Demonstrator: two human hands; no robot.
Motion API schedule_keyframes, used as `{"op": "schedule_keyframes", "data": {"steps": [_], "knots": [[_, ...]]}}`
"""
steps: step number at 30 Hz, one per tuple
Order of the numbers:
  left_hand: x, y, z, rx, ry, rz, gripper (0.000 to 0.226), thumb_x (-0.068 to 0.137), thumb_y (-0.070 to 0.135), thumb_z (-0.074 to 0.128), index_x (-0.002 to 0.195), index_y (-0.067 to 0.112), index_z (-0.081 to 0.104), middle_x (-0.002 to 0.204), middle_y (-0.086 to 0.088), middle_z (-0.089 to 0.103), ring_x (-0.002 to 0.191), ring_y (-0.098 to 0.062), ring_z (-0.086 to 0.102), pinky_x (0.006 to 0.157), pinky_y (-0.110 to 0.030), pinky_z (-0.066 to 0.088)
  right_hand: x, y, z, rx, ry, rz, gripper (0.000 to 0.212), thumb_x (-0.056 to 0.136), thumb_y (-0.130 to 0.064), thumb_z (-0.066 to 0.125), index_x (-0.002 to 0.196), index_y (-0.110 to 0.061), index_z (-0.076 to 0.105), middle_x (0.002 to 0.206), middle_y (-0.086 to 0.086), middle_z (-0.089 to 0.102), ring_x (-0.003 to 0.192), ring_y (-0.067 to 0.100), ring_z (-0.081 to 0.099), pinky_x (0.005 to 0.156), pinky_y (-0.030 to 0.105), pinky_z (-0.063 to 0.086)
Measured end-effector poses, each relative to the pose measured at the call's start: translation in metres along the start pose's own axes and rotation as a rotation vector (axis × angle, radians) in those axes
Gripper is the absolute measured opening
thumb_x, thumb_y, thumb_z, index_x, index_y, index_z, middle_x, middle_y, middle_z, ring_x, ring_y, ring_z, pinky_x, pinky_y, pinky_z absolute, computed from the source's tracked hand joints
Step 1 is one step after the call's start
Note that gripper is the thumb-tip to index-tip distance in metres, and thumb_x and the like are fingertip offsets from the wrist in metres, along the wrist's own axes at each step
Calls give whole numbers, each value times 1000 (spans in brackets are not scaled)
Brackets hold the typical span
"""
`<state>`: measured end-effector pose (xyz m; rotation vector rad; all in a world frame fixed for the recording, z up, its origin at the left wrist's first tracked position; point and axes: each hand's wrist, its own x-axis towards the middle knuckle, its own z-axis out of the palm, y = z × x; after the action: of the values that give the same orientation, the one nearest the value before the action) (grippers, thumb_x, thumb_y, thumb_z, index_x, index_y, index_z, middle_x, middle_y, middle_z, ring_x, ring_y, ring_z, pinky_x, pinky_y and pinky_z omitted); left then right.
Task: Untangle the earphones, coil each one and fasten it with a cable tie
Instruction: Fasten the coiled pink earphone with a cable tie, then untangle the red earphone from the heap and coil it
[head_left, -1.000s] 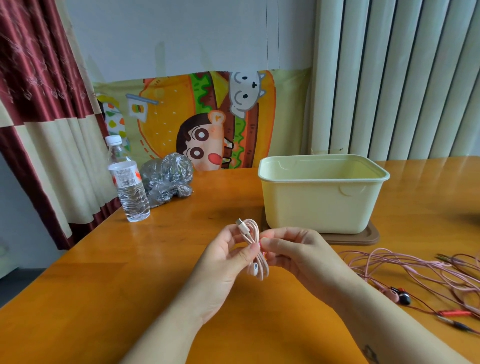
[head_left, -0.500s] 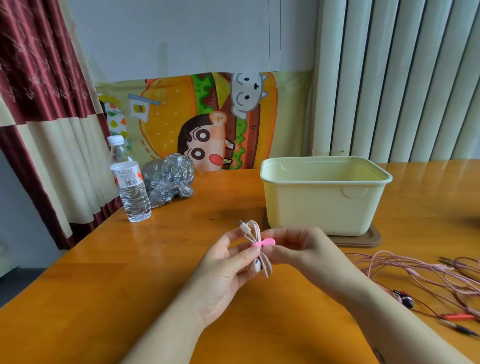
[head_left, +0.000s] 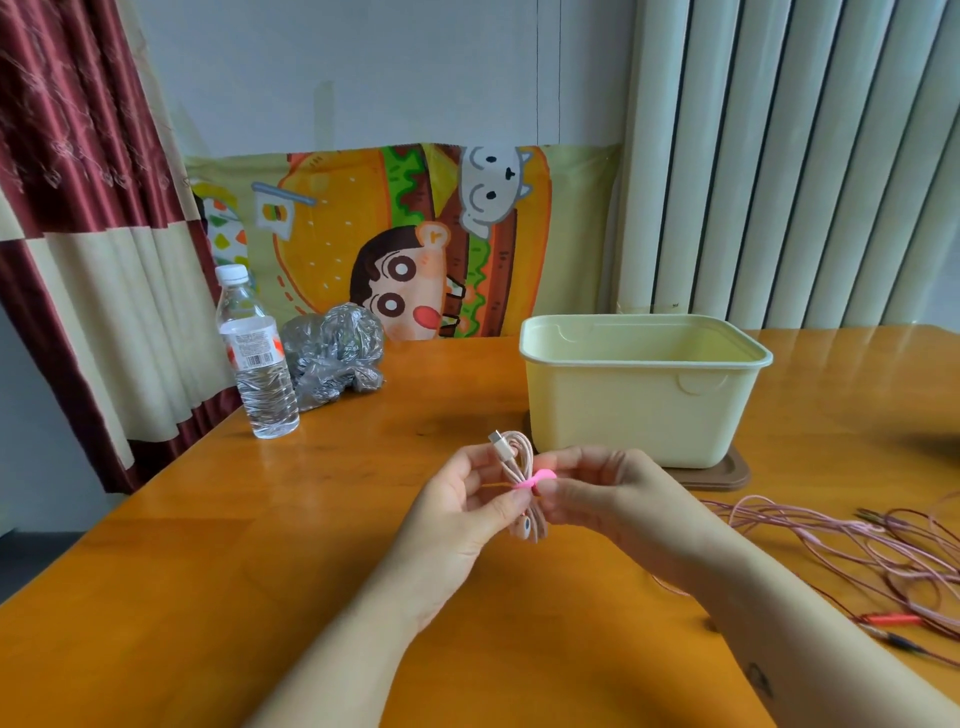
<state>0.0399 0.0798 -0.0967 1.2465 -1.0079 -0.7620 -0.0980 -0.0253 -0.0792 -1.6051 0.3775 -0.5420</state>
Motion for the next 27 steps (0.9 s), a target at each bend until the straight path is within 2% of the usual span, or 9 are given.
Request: {"op": "schedule_keyframes", "data": {"steps": [2, 5, 9, 13, 16, 17, 20, 23, 27], "knots": [[1, 0, 2, 40, 2, 39, 36, 82, 13, 67, 116, 22, 58, 105, 5, 71, 96, -11, 67, 77, -22, 53, -1, -4, 0, -43, 54, -1, 10, 82, -15, 66, 86, -13, 75, 83, 13, 73, 75, 18, 67, 74, 28, 56], [2, -5, 1, 171, -8, 64, 29, 85, 27, 65, 113, 28, 59, 105, 8, 69, 94, -11, 65, 87, -29, 53, 3, -19, -5, -193, 288, -92, 7, 85, -9, 66, 86, -9, 72, 71, 9, 71, 64, 15, 66, 63, 24, 56], [2, -17, 0, 606, -37, 39, 24, 92, 37, 56, 116, 38, 57, 121, 19, 56, 111, 6, 50, 90, -7, 37, 26, -60, -27, -256, 605, -283, 8, 85, -9, 68, 92, -10, 68, 73, 2, 70, 62, 9, 68, 65, 22, 58], [-2, -23, 4, 834, -147, 22, 30, 96, 33, 50, 126, 37, 53, 137, 21, 42, 122, 4, 38, 97, -11, 28, 65, -80, -55, -622, 798, -334, 12, 87, -9, 64, 96, -15, 71, 84, 2, 71, 77, 16, 68, 69, 21, 55], [-1, -26, 4, 884, -151, 17, 32, 96, 34, 49, 128, 38, 51, 142, 20, 39, 130, 0, 32, 105, -18, 26, 78, -72, -68, -955, 719, -202, 23, 92, -7, 55, 107, -16, 71, 107, 4, 70, 63, 7, 57, 44, 3, 37], [-1, -26, 4, 880, -153, 15, 32, 96, 34, 49, 128, 39, 51, 142, 20, 39, 130, 0, 31, 104, -18, 25, 78, -69, -69, -1051, 641, -153, 25, 93, -7, 53, 111, -14, 69, 115, 5, 67, 60, 4, 52, 44, 2, 36], [0, -27, 2, 887, -169, 20, 33, 97, 33, 48, 129, 38, 50, 143, 20, 38, 131, 1, 30, 101, -16, 23, 68, -63, -67, -1199, 445, -30, 27, 95, -13, 52, 119, -16, 64, 125, 7, 62, 65, 7, 54, 60, 10, 43], [1, -25, 2, 888, -176, 26, 33, 97, 32, 48, 130, 36, 51, 143, 18, 39, 132, 0, 29, 100, -16, 23, 45, -65, -64, -1210, 468, -112, 23, 93, -15, 55, 112, -20, 68, 117, 4, 66, 95, 16, 62, 81, 24, 46], [-4, -27, 5, 908, -159, 49, 31, 97, 29, 50, 127, 34, 53, 142, 16, 41, 133, -2, 30, 107, -22, 26, -12, -60, -58, -1226, 380, -239, 18, 91, -13, 58, 102, -17, 71, 96, -6, 66, 81, 6, 58, 79, 24, 49]]}}
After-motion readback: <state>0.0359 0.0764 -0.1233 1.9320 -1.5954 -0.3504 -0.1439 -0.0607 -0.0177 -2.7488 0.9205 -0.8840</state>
